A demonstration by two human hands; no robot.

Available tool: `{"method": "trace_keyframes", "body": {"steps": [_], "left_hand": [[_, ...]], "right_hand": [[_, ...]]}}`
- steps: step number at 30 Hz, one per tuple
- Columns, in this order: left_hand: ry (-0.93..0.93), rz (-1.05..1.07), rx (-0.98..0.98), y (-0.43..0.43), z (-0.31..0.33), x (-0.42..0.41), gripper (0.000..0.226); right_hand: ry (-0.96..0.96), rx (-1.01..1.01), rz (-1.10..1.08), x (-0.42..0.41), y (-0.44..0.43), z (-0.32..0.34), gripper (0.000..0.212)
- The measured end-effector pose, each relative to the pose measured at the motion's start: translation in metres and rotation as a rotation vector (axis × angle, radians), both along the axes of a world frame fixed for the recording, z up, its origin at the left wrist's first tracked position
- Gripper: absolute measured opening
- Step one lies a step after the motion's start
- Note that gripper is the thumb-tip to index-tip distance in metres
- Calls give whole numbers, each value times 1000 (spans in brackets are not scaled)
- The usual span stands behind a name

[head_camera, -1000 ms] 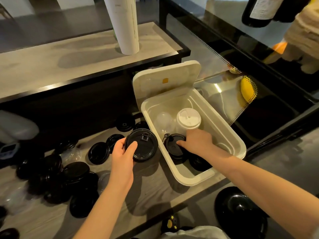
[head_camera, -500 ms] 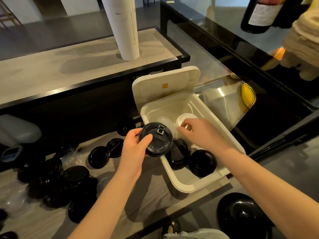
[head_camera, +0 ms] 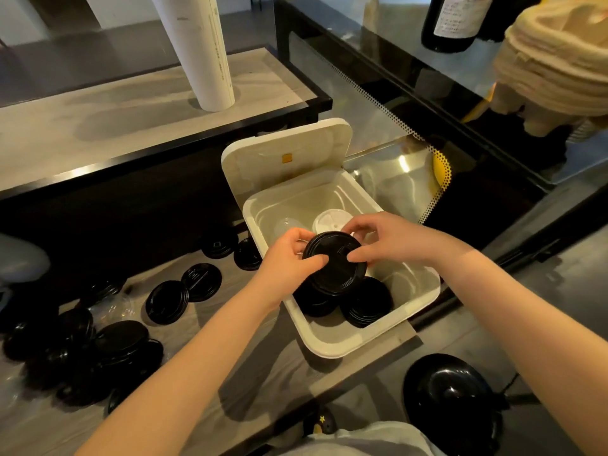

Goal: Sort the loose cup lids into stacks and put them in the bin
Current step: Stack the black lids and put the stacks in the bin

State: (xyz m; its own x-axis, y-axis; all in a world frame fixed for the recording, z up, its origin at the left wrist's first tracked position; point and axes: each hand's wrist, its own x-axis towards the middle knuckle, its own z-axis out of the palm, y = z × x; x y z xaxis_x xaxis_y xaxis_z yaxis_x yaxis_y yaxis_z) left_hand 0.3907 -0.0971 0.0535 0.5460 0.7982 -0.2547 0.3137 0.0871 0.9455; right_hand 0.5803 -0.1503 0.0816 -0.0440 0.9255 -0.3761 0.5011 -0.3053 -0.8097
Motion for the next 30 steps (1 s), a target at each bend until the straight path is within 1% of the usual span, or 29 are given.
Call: {"method": "trace_keyframes", "body": {"steps": [3,5,6,8,10,11,12,14,16,18,21,24,25,28,30], "left_hand": [[132,-89,101,3,-2,12,31],[264,-193,164,8,-5,21,37],[337,-268,197,12,-9,24,40],[514,-459,346,17,-15,27,45],[702,-643,501,20,-20,28,43],[802,-720,549,20,-21,28,40],[898,-781,587,19,-22,28,37],[1032,-861,645,17,-25,28,37],[1081,-896,685,17,-27,28,39],[1096,-910,723,16,-29,28,39],[1109,-913,751,15,-29,28,39],[1104,-902,762,14,-29,28,38],[1103,-901,764,14,-29,28,37],[1108,-904,759,15,-31,28,37],[1112,-901,758,15,-32,28,37]], "right_hand": [[35,-122,28,9,4,-2,21],[-13,-164,34,15,7,-5,21],[-68,-175,39,18,9,-6,22],[-224,-209,84,21,11,-8,26],[-424,-283,210,19,14,-10,30],[-499,-327,273,15,16,-12,30],[-560,-366,332,10,19,-14,30],[-652,-418,443,0,25,-20,40],[-730,-434,509,-8,29,-26,50],[-807,-417,537,-13,31,-32,53],[-920,-363,572,-16,29,-48,46],[-994,-253,510,-13,22,-63,34],[-1017,-206,503,-11,19,-65,33],[-1002,-109,513,-5,12,-69,43],[-909,-94,476,-1,8,-70,52]]}}
